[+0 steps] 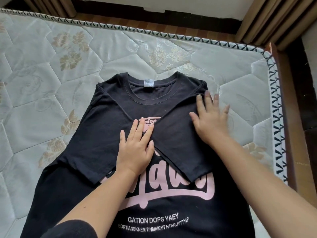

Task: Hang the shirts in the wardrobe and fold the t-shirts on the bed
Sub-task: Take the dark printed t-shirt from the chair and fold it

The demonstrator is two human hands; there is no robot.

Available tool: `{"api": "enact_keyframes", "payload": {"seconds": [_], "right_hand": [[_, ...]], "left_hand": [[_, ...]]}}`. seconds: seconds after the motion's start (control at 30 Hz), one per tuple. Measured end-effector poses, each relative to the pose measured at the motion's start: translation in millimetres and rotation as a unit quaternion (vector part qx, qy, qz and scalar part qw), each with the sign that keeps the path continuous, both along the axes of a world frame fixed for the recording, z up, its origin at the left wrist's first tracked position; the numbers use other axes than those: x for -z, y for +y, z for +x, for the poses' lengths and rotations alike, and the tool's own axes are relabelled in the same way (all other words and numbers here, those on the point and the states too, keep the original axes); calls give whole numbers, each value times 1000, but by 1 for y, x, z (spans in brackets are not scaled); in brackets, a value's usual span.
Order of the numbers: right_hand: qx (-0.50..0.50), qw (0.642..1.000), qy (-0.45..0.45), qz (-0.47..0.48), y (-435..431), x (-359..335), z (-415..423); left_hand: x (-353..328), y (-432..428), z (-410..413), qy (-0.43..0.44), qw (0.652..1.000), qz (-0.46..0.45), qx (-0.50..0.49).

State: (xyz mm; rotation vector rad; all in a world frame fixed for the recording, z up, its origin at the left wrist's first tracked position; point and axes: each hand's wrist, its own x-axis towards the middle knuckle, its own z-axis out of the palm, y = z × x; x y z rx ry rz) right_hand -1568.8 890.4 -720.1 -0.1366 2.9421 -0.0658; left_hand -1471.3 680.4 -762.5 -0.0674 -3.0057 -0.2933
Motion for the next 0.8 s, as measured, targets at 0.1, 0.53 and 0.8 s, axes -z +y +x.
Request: {"api": "enact_keyframes", "payload": {"seconds": [0.1, 0.53, 0.8], "right_hand": [[-125, 988, 69, -56, -44, 7, 45], [-46, 995, 70, -58, -16, 32, 117], [12, 997, 51, -53, -37, 16, 111]], "left_hand": [[0, -1, 0, 1, 1000, -3, 7], [-4, 1, 1, -24, 1000, 7, -1], [-4, 1, 1, -34, 999, 14, -4]]}}
